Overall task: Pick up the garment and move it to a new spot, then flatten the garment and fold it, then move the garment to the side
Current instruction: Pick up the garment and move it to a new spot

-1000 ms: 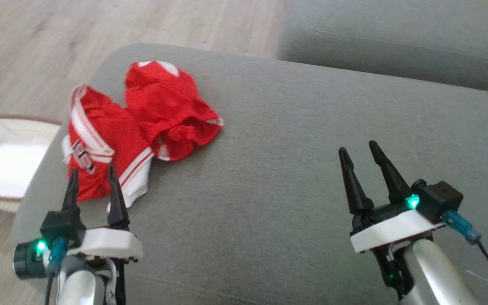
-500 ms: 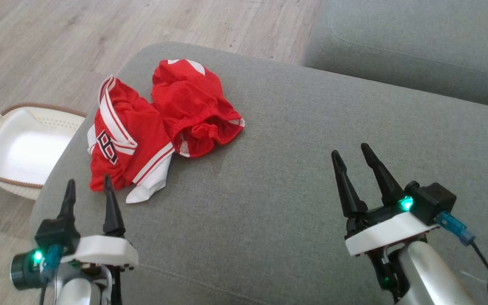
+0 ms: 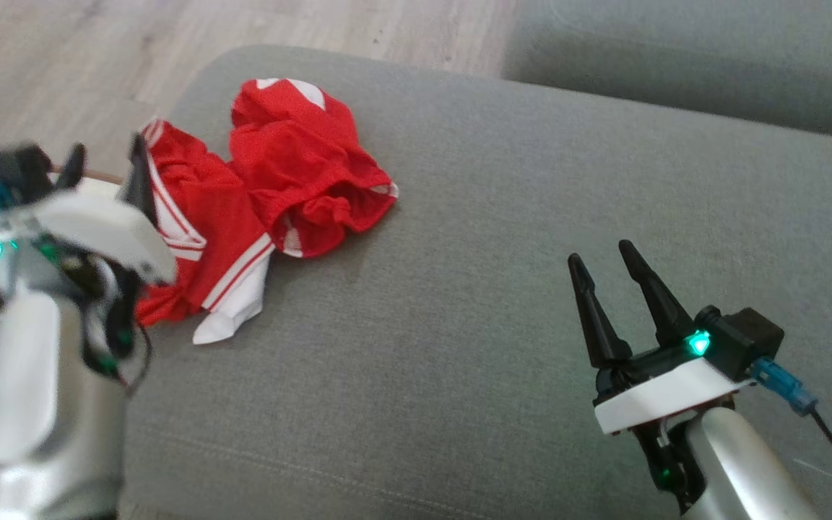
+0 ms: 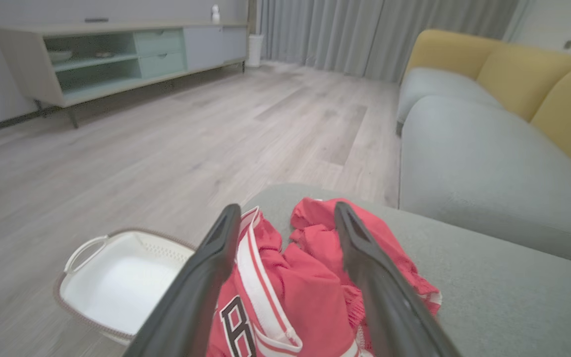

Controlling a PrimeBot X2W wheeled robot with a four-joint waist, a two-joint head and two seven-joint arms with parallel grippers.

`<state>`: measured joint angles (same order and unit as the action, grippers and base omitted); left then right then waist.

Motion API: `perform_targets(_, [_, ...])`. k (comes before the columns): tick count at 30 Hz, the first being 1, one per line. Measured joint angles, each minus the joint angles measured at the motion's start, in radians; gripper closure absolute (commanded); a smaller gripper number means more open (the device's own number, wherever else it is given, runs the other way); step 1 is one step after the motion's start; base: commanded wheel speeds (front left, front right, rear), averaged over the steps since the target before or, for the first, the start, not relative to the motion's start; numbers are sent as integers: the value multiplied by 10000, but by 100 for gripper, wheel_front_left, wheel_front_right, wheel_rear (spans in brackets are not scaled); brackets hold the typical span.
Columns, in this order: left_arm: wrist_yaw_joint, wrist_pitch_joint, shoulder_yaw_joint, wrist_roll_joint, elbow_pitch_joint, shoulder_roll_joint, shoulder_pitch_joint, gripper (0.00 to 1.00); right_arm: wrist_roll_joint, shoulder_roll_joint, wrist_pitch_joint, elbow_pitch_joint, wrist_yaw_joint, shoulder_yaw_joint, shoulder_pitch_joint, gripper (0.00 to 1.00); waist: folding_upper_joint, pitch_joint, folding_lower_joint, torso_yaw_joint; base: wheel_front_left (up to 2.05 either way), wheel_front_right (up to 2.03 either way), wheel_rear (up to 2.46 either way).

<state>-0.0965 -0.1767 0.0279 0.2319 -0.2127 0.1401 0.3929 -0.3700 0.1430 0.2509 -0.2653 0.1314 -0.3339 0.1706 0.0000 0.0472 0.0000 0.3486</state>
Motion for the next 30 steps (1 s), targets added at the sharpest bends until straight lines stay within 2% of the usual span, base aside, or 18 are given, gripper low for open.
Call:
perform_targets(3, [-33,-1333,-238,240,-867,301,978,0,-69,100,0,82,0,-63,41,0,0,254,0,-200,0,0,0])
perform_targets(7, [-153,-2370,-671,604,-2351,721,1986,0,-140,337,0,150,0,-94,194,0,0,664,0,-558,0,0,0])
perform_targets(11, [-307,-2857,-1001,719,-3799,1141,2883,0,-265,512,0,282,0,-140,592,0,0,1120,1,-966,0,0,0])
perform_targets(15, [-274,-3147,-1131,970,-5106,1279,3307,0,-353,639,0,362,0,-146,887,0,0,1590,1,-1396,0,0,0])
perform_targets(20, [-635,-3473,-1302,961,-6853,1578,3316,0,-454,738,0,426,0,-146,1127,0,0,2138,2,-1974,0,0,0])
perform_targets(21, [-635,-3461,-1327,966,-7014,1599,3316,25,-456,767,0,428,0,-146,1161,0,0,2191,2,-2048,0,0,0])
perform_targets(22, [-631,-3400,-1338,966,-7133,1609,3318,69,-464,786,0,428,0,-134,1179,0,0,2226,2,-2106,0,0,0])
perform_targets(23, [-612,-3319,-1338,968,-7241,1611,3324,100,-497,796,0,426,0,-121,1187,0,0,2242,2,-2147,0,0,0])
perform_targets(28, [-234,-2663,-1329,1066,-7848,1695,3396,100,-527,825,0,387,0,-105,1187,0,0,2044,0,-2118,0,0,0])
perform_targets(30, [44,-2408,-1266,1060,-8182,1791,3553,100,-527,798,0,313,0,-159,1197,0,0,1926,0,-2105,0,0,0])
